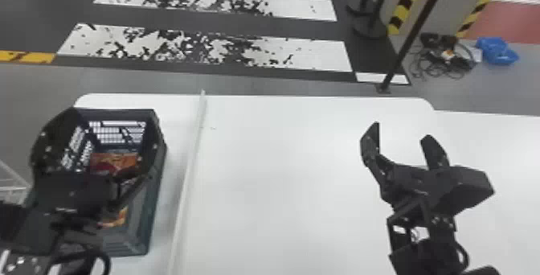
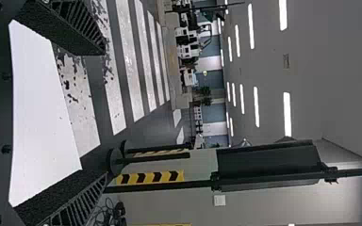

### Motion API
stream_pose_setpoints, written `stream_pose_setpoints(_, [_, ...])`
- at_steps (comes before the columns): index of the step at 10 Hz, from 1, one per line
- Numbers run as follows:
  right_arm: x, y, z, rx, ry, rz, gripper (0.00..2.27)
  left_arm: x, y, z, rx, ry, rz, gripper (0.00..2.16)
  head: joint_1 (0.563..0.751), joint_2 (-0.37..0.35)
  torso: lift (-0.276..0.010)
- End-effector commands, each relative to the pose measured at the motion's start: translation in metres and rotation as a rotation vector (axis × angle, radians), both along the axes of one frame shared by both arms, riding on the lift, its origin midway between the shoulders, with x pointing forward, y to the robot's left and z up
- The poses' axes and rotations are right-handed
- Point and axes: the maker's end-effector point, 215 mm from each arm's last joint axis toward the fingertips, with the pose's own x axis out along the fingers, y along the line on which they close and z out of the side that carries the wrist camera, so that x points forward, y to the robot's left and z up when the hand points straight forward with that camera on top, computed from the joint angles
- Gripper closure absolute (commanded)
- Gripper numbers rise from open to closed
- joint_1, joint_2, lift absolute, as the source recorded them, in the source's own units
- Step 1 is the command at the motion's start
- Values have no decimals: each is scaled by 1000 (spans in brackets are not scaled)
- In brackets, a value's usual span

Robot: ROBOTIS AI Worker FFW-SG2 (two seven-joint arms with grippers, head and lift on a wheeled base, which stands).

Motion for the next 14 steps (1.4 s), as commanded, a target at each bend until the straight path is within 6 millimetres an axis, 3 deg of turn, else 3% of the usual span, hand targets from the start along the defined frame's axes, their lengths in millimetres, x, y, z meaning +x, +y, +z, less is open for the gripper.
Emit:
stream_pose_setpoints(1, [0, 0, 0, 0, 0, 0, -2, 0, 0, 0, 0, 0, 0, -1, 695, -96, -29])
stream_pose_setpoints(14, [0, 0, 0, 0, 0, 0, -2, 0, 0, 0, 0, 0, 0, -1, 695, -96, -29])
